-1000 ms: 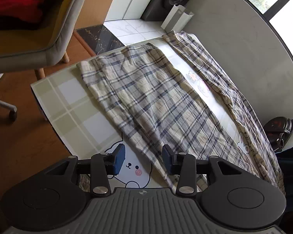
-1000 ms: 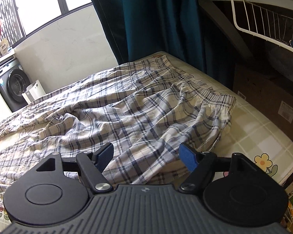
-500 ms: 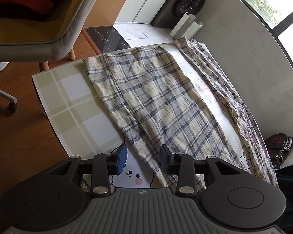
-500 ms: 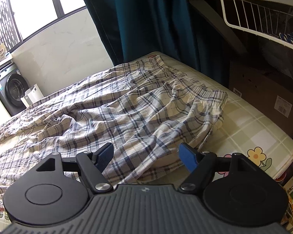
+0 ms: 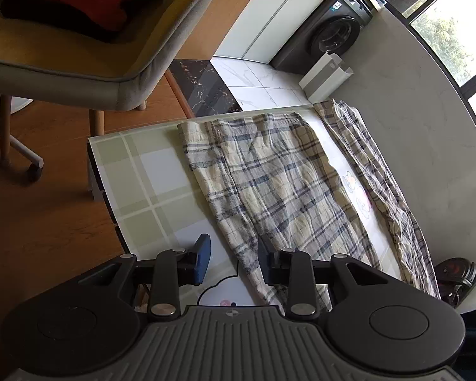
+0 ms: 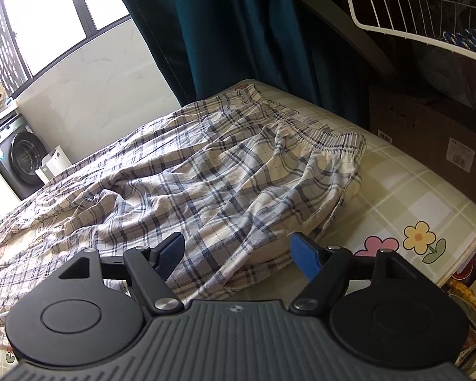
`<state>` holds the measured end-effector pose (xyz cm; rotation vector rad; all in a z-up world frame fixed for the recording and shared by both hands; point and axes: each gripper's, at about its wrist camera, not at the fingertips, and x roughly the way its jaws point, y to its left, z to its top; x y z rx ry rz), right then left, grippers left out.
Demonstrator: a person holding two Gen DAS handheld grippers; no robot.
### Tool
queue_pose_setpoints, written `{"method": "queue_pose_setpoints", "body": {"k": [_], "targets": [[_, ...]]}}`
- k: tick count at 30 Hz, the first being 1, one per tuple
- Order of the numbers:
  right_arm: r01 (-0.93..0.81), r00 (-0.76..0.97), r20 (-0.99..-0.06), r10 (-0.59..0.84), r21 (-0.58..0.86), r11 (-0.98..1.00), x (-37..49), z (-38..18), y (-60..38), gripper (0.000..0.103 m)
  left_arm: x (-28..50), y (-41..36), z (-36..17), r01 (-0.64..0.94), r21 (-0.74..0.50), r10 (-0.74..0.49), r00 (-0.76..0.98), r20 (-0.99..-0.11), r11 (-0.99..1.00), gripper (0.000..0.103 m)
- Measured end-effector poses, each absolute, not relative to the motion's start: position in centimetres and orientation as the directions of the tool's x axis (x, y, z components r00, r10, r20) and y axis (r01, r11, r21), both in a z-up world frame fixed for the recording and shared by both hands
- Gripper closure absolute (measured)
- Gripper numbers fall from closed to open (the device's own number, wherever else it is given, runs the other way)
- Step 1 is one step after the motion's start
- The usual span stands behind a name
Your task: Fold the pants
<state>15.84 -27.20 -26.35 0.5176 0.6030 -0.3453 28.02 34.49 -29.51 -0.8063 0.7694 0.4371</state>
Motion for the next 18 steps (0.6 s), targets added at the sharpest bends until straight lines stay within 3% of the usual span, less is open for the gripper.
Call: {"method": "queue_pose_setpoints", "body": {"k": [8,18], "targets": [[0.446,0.774,-0.614,-0.156,0.352,0.823,15.9,-26.1,-27.0,0.026,27.6,36.8,-30.4,-0.643,-0.588,0.046,0.693,-0.72,0.491,0.073],[0.445,0.772,-0.619,-0.143,0.365,0.818,16.3,-26.2,-26.6,0.026,28.8,35.6,-30.7,-0.614,-0.626,0.003,0.715,-0.699,0.481,0.073]]}}
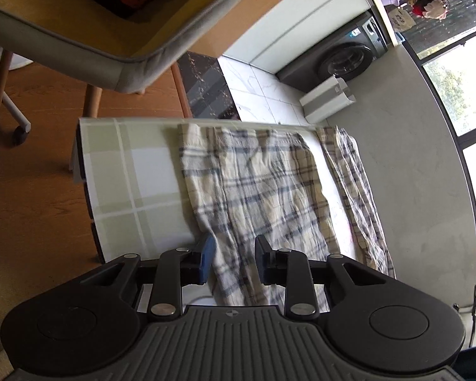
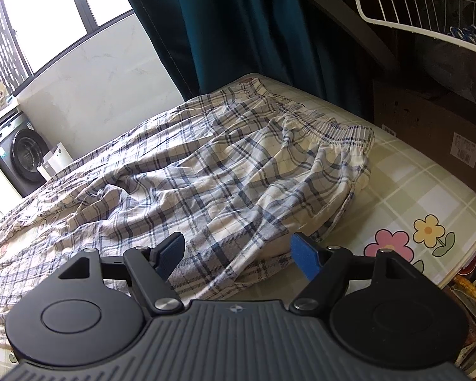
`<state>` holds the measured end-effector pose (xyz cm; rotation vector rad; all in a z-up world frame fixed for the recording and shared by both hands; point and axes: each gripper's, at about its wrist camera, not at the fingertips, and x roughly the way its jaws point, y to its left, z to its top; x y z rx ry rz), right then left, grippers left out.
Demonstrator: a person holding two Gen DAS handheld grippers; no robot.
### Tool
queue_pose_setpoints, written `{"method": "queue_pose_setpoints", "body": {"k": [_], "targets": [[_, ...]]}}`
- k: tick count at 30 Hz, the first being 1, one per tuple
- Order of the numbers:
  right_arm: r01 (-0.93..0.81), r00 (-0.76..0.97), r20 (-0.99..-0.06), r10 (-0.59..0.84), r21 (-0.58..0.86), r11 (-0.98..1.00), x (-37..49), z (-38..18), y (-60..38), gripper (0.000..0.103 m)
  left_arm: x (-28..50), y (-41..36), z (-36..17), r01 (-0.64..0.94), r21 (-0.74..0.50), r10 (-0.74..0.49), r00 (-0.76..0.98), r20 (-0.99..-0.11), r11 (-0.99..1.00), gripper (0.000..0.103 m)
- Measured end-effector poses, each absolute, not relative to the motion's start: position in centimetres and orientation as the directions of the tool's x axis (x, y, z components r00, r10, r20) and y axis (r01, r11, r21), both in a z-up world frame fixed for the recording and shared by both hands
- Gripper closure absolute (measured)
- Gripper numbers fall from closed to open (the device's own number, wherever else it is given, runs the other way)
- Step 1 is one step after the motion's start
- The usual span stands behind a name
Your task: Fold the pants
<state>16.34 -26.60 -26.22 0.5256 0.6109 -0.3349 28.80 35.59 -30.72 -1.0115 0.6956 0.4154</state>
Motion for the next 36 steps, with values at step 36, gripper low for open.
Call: {"method": "queue_pose_setpoints", "body": {"k": [36], "targets": [[0.533,0.751,-0.624,-0.215,0.381,0.756,13.6,-26.7,-29.4,0.026,30.9,32.0,-31.8,-0.524,-0.641,0.057,0.797,-0.602,0.561,0.083]]}}
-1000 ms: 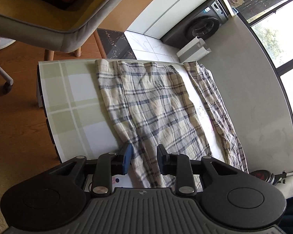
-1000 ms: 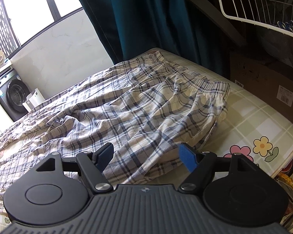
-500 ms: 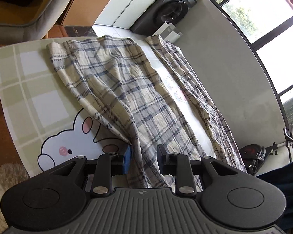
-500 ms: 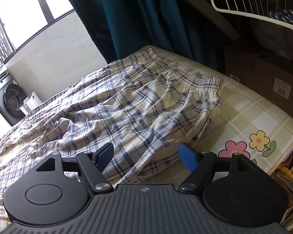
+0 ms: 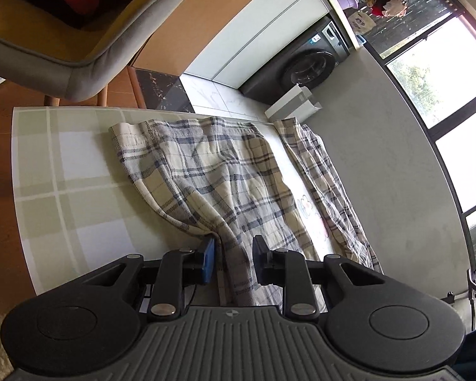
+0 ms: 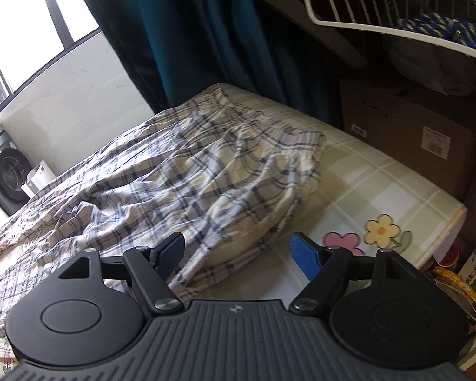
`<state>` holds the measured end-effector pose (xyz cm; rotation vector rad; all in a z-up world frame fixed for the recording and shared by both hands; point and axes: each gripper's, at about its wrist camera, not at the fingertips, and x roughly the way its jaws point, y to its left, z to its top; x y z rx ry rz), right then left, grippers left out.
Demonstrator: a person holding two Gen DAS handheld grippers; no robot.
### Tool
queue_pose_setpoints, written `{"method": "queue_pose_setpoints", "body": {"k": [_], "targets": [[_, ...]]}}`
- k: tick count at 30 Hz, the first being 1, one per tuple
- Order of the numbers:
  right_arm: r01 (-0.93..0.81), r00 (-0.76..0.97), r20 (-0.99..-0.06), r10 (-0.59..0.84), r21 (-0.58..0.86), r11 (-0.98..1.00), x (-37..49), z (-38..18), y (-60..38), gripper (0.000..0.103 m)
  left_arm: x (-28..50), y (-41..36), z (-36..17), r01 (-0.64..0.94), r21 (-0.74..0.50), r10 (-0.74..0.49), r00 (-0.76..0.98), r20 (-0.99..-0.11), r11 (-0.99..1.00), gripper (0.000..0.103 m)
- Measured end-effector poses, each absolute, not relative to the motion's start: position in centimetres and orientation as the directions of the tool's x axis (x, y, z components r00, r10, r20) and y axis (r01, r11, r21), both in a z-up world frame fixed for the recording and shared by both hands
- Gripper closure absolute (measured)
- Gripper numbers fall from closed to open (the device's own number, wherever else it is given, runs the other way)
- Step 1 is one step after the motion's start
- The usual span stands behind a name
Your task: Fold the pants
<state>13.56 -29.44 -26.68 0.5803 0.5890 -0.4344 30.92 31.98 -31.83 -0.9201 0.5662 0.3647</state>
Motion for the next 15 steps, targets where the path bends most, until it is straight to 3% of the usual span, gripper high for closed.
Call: {"method": "queue_pose_setpoints", "body": {"k": [2,15], "targets": [[0.544,0.752,-0.622,-0.219,0.398,0.738,12.9,-27.0,-29.9,0.026,30.7,32.2,-32.0,-0.542,-0.633,0.064,0.785,-0.616,0.552,0.096],[0.568,0.784,-0.577,-0.229,0.517,0.64,14.4,-29.2,-34.0,0.03,28.6,31.9,-31.3,-0.551,-0.641,0.122,0.801,-0.586,0.535,0.098]]}}
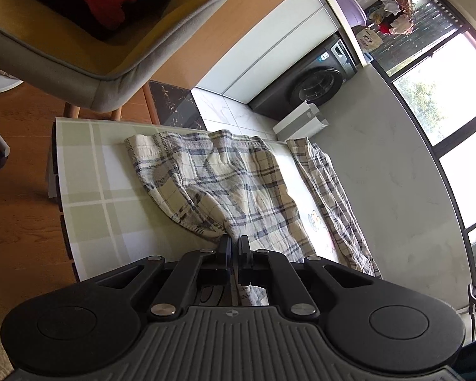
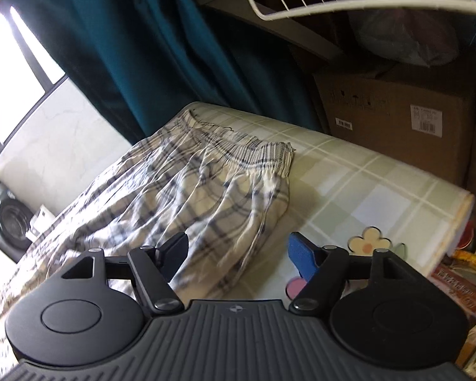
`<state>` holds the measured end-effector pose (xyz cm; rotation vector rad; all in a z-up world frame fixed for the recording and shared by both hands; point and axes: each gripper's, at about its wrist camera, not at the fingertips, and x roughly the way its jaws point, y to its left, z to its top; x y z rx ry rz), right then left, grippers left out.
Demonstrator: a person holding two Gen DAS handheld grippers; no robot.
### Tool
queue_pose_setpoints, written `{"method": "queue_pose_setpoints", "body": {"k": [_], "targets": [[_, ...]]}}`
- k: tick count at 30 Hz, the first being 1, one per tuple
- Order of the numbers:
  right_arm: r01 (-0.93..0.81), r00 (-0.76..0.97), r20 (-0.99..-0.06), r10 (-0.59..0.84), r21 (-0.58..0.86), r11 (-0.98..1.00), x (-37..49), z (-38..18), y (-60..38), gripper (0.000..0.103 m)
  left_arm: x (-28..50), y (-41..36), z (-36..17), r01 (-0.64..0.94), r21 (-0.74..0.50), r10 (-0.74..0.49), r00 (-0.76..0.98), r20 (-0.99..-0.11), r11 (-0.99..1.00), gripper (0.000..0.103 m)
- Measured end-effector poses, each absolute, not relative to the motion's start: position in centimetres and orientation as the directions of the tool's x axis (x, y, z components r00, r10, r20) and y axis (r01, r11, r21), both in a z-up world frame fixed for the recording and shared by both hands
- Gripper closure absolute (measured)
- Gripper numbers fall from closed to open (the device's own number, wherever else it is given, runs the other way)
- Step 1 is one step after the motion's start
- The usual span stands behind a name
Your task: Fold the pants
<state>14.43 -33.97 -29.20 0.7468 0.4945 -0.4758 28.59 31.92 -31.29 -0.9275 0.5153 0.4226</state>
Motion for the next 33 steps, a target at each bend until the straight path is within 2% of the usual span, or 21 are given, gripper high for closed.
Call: {"method": "queue_pose_setpoints", "body": {"k": [5,10,12,13,14,17,19,24,33], "targets": [[0.553,0.803,-0.539,-0.253,0.518,0.652,15.8,-29.7,-34.7,0.03,28.4,32.5,-31.3,-0.583,-0.621,0.16,0.783,-0.601,0.524,0.099],[0.553,0.809,-0.517,-0.278,0.511,0.658,17.3,-30.0,-35.1,0.031,28.5,32.5,-31.5,-0.584,-0.62,0.147,0.779,-0.609,0.525,0.099],[0.55,0.811,-0.52,-0.269,0.52,0.653,17.9,-30.1,-35.3,0.044,28.5,32.2,-31.5,-0.584,-0.621,0.135,0.777,-0.615,0.523,0.099],[0.539,0.816,-0.525,-0.241,0.542,0.645,18.1,-30.2,-35.4,0.06,28.6,32.1,-31.5,-0.582,-0.624,0.128,0.776,-0.617,0.522,0.099],[0.531,0.821,-0.528,-0.215,0.569,0.628,18.2,-30.3,-35.5,0.068,28.6,32.0,-31.6,-0.581,-0.629,0.114,0.775,-0.622,0.517,0.099],[0.495,0.849,-0.502,-0.163,0.651,0.575,17.5,-30.3,-35.4,0.069,28.2,32.0,-31.8,-0.582,-0.656,0.074,0.772,-0.631,0.481,0.097],[0.473,0.863,-0.487,-0.135,0.684,0.555,16.9,-30.4,-35.1,0.068,27.8,31.9,-32.0,-0.586,-0.674,0.049,0.77,-0.637,0.45,0.091],[0.456,0.871,-0.48,-0.103,0.711,0.535,16.1,-30.6,-34.9,0.068,27.7,31.4,-31.8,-0.56,-0.702,0.015,0.786,-0.618,0.439,0.063],[0.443,0.878,-0.472,-0.084,0.731,0.518,16.0,-30.4,-34.9,0.068,26.9,26.4,-32.3,-0.507,-0.694,-0.104,0.765,-0.635,0.511,0.062]]}}
